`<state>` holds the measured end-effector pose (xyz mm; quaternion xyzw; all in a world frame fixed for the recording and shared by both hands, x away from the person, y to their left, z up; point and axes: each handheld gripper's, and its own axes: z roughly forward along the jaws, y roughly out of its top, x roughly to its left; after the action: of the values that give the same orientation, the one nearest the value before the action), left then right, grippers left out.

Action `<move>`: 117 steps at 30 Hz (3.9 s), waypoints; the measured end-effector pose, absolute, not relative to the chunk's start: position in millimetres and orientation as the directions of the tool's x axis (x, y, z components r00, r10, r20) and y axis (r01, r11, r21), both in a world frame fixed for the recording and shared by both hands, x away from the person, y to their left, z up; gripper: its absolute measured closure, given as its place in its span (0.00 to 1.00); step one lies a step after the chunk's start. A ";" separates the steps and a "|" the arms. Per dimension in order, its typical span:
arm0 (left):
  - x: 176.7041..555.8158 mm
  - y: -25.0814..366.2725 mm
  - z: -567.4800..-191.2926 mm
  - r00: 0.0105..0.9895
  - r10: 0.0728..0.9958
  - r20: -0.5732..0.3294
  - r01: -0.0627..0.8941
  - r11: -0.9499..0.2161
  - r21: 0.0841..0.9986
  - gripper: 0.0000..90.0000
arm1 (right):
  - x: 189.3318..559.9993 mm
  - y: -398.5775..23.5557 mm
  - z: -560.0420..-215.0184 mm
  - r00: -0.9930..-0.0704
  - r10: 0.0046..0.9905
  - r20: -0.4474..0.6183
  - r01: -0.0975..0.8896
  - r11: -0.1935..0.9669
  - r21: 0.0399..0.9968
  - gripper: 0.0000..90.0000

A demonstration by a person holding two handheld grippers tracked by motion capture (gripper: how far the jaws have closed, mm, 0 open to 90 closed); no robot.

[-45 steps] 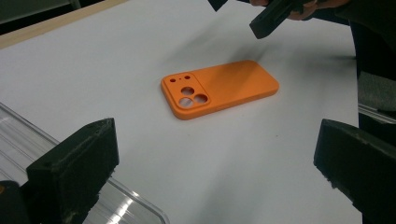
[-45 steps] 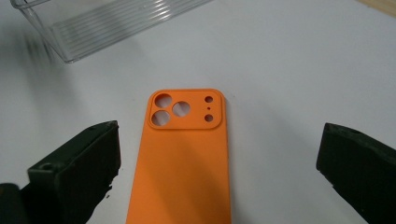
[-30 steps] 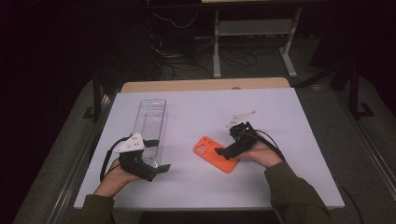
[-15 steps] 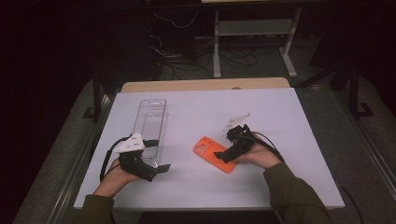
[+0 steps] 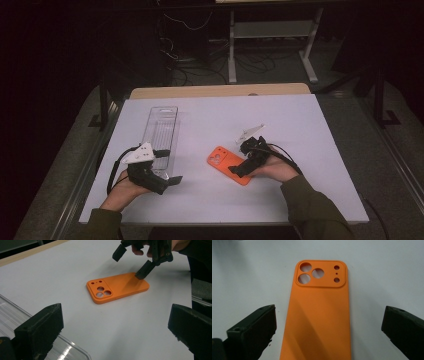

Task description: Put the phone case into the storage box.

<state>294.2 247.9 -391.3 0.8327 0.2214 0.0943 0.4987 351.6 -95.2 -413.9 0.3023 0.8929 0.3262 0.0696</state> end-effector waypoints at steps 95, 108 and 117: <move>293.7 248.0 -390.8 0.881 0.468 -0.066 0.277 -0.399 0.874 0.00 | 342.0 -78.5 -440.4 -0.808 0.589 0.014 0.504 0.678 0.535 0.17; 293.6 248.2 -390.2 0.882 0.466 -0.064 0.275 -0.399 0.875 0.00 | 346.5 -83.2 -430.7 -0.829 0.558 0.015 0.473 0.687 0.552 0.17; 293.2 247.0 -389.9 0.883 0.464 -0.066 0.274 -0.398 0.875 0.00 | 350.9 -93.8 -419.6 -0.843 0.538 0.023 0.456 0.690 0.563 0.17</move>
<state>293.2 247.0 -389.9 0.8308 0.2221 0.0945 0.5015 350.9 -93.8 -419.6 0.2711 0.9164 0.2856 0.0721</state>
